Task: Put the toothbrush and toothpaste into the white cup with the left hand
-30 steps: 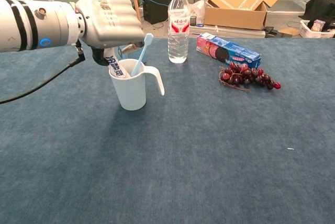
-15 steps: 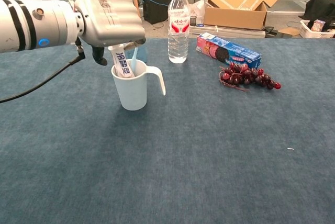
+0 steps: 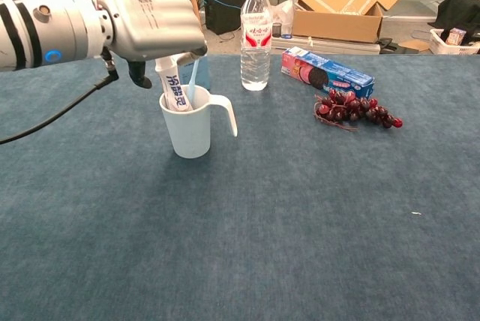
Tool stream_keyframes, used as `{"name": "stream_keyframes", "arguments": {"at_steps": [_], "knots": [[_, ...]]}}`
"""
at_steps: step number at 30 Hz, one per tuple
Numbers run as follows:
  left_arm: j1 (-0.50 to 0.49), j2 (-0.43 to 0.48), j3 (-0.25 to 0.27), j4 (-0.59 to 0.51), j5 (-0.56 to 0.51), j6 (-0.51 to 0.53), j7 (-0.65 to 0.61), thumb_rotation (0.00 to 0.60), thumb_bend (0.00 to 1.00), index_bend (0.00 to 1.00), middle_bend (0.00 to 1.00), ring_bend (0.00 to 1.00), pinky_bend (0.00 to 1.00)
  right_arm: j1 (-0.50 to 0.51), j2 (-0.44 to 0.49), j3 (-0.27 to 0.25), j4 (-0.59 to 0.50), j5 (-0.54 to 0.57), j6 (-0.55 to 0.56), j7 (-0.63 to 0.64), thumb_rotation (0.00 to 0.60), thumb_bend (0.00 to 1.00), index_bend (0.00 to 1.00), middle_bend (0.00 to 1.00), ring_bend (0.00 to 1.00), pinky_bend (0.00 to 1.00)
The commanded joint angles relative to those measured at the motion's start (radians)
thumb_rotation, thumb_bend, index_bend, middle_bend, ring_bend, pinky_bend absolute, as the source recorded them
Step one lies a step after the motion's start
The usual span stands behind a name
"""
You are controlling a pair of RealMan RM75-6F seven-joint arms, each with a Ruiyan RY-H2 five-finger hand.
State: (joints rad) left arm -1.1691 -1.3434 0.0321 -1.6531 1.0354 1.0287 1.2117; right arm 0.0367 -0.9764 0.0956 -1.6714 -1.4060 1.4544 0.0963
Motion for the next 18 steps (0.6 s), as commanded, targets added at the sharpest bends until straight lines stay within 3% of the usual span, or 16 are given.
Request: {"name": "stream_keyframes", "arguments": {"at_steps": [1, 11, 18], "knots": [[0.012, 0.013, -0.004, -0.021, 0.014, 0.014, -0.004, 0.600, 0.03, 0.45, 1.00, 1.00, 1.00, 0.001, -0.002, -0.001, 0.000, 0.000, -0.002, -0.004, 0.600, 0.00, 0.01, 0.00, 0.00, 0.26], [0.078, 0.062, -0.013, -0.122, 0.080, 0.110, -0.034, 0.600, 0.03, 0.45, 1.00, 1.00, 1.00, 0.002, -0.004, -0.001, -0.001, 0.002, -0.003, -0.009, 0.600, 0.00, 0.01, 0.00, 0.00, 0.26], [0.199, 0.141, 0.032, -0.248, 0.191, 0.260, -0.052, 0.600, 0.03, 0.45, 1.00, 1.00, 1.00, 0.001, -0.006, -0.001, -0.002, 0.002, 0.001, -0.015, 0.600, 0.00, 0.01, 0.00, 0.00, 0.26]]}}
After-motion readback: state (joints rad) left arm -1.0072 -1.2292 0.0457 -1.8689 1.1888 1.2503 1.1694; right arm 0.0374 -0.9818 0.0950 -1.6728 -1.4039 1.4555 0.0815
